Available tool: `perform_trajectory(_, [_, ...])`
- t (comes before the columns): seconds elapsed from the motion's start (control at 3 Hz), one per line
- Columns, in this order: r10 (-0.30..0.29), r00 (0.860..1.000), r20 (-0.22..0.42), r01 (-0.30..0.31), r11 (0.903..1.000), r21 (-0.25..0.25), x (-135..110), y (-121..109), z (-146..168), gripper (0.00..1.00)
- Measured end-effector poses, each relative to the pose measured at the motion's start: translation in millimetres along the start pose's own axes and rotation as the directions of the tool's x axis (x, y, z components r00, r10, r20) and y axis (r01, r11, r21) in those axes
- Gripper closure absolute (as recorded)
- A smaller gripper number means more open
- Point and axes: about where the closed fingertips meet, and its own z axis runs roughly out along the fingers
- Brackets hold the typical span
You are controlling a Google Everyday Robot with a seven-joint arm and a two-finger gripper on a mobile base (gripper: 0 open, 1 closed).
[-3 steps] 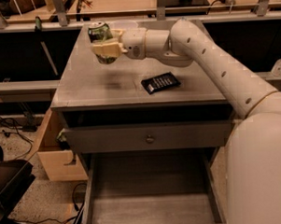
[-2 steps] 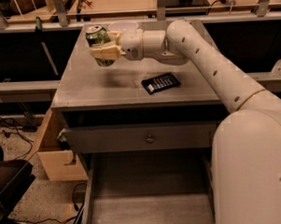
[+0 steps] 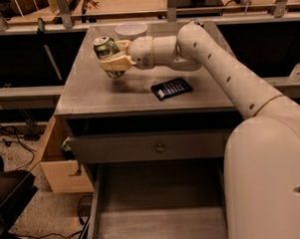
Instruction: Place green can upright
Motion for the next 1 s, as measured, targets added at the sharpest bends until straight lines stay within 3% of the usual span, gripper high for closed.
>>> perform_trajectory(0.33, [0.024,1.000,-0.017,-0.024,0.9997,-0.003,13.6,3.5,2.7,1.00])
perform_trajectory(0.67, [0.023,1.000,-0.015,-0.023,0.9997,-0.008,13.0,4.7,5.9,0.82])
perform_trajectory(1.0, [0.024,1.000,-0.014,-0.024,0.9996,-0.014,12.8,6.0,9.2,0.58])
